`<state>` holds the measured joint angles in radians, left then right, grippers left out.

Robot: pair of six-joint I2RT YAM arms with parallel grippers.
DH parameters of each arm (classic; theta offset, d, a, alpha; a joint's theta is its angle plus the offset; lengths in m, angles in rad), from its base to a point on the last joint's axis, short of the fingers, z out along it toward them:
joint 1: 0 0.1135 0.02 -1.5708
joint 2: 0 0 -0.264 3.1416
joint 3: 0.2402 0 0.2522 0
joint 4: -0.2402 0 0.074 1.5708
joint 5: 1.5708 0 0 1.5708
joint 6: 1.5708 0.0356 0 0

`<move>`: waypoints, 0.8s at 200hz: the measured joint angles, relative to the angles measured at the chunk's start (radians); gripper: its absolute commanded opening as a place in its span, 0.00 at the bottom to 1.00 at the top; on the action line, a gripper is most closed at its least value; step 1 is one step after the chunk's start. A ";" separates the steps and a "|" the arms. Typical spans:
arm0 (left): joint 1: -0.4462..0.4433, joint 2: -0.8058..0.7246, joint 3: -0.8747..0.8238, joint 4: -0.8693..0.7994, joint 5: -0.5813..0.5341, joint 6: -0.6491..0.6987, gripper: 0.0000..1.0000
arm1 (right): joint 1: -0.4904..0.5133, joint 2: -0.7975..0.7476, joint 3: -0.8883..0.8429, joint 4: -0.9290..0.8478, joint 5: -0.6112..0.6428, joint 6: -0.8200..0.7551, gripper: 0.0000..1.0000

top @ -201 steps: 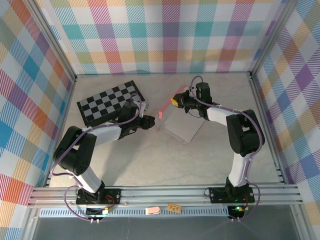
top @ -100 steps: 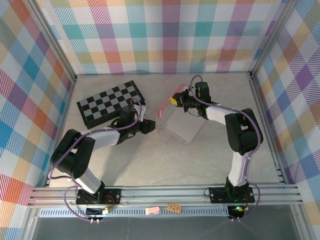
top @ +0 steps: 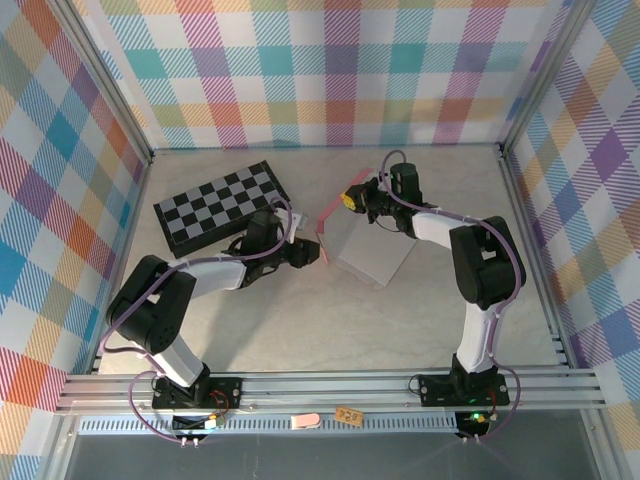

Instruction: Fold the paper box

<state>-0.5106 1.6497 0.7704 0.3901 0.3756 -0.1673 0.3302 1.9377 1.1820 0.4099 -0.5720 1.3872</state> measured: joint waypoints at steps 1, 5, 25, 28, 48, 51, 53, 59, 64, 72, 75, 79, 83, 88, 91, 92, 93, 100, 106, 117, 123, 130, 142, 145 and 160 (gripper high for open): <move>0.000 0.000 0.000 0.001 0.000 0.000 0.43 | 0.000 0.000 0.000 0.000 0.000 0.000 0.00; -0.003 0.004 0.002 0.005 -0.004 0.000 0.43 | 0.000 0.000 0.000 0.001 0.002 0.002 0.00; -0.014 0.018 0.014 0.011 -0.028 0.000 0.44 | -0.002 0.000 -0.011 0.019 0.008 0.011 0.00; -0.016 0.019 0.016 0.013 -0.031 0.000 0.44 | -0.002 0.000 -0.014 0.023 0.009 0.011 0.00; -0.028 0.029 0.022 0.013 -0.056 -0.002 0.44 | -0.002 0.000 -0.050 0.084 0.013 0.019 0.00; -0.031 0.030 0.024 0.013 -0.062 -0.002 0.44 | -0.002 0.000 -0.057 0.096 0.014 0.021 0.00; -0.032 0.031 0.025 0.013 -0.064 -0.003 0.44 | -0.002 -0.001 -0.062 0.105 0.015 0.023 0.00; -0.037 0.033 0.027 0.013 -0.071 -0.003 0.44 | -0.002 -0.002 -0.078 0.129 0.016 0.028 0.00; -0.042 0.034 0.030 0.013 -0.076 -0.003 0.44 | -0.002 -0.003 -0.093 0.151 0.019 0.035 0.00; -0.052 0.038 0.035 0.013 -0.085 -0.003 0.44 | -0.002 -0.008 -0.119 0.190 0.023 0.042 0.00; -0.055 0.039 0.037 0.013 -0.090 -0.004 0.44 | -0.002 -0.010 -0.129 0.206 0.025 0.043 0.00; -0.060 0.041 0.041 0.014 -0.095 -0.003 0.44 | -0.002 -0.014 -0.142 0.224 0.029 0.047 0.00; -0.064 0.043 0.045 0.014 -0.101 -0.004 0.44 | -0.002 -0.017 -0.152 0.236 0.030 0.050 0.00; -0.070 0.045 0.048 0.014 -0.108 -0.004 0.44 | -0.002 -0.023 -0.167 0.254 0.033 0.053 0.00; -0.073 0.046 0.050 0.015 -0.113 -0.003 0.44 | -0.002 -0.025 -0.172 0.260 0.034 0.054 0.00; -0.074 0.046 0.050 0.015 -0.114 -0.003 0.44 | -0.002 -0.027 -0.176 0.264 0.034 0.056 0.00; -0.075 0.046 0.051 0.016 -0.116 -0.003 0.44 | -0.002 -0.027 -0.177 0.266 0.034 0.057 0.00; -0.082 0.048 0.051 0.020 -0.127 -0.003 0.44 | -0.002 -0.034 -0.193 0.283 0.037 0.062 0.00; -0.087 0.050 0.052 0.024 -0.135 -0.003 0.44 | -0.002 -0.040 -0.203 0.294 0.039 0.066 0.00; -0.097 0.056 0.055 0.030 -0.148 -0.004 0.44 | -0.002 -0.050 -0.220 0.309 0.041 0.072 0.00; -0.103 0.059 0.060 0.030 -0.155 -0.003 0.44 | -0.003 -0.055 -0.224 0.311 0.041 0.073 0.00; -0.109 0.063 0.066 0.030 -0.166 -0.003 0.43 | -0.003 -0.058 -0.228 0.314 0.041 0.076 0.00; -0.118 0.068 0.076 0.030 -0.191 -0.003 0.43 | -0.003 -0.061 -0.233 0.322 0.042 0.080 0.00; -0.121 0.069 0.078 0.029 -0.197 -0.003 0.43 | -0.003 -0.062 -0.234 0.325 0.044 0.083 0.00; -0.129 0.074 0.084 0.027 -0.235 -0.003 0.43 | -0.004 -0.063 -0.241 0.341 0.051 0.091 0.00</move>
<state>-0.6395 1.7237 0.8547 0.4175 0.1402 -0.1703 0.3260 1.8744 0.9413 0.7506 -0.5213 1.4780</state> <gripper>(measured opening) 0.426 0.055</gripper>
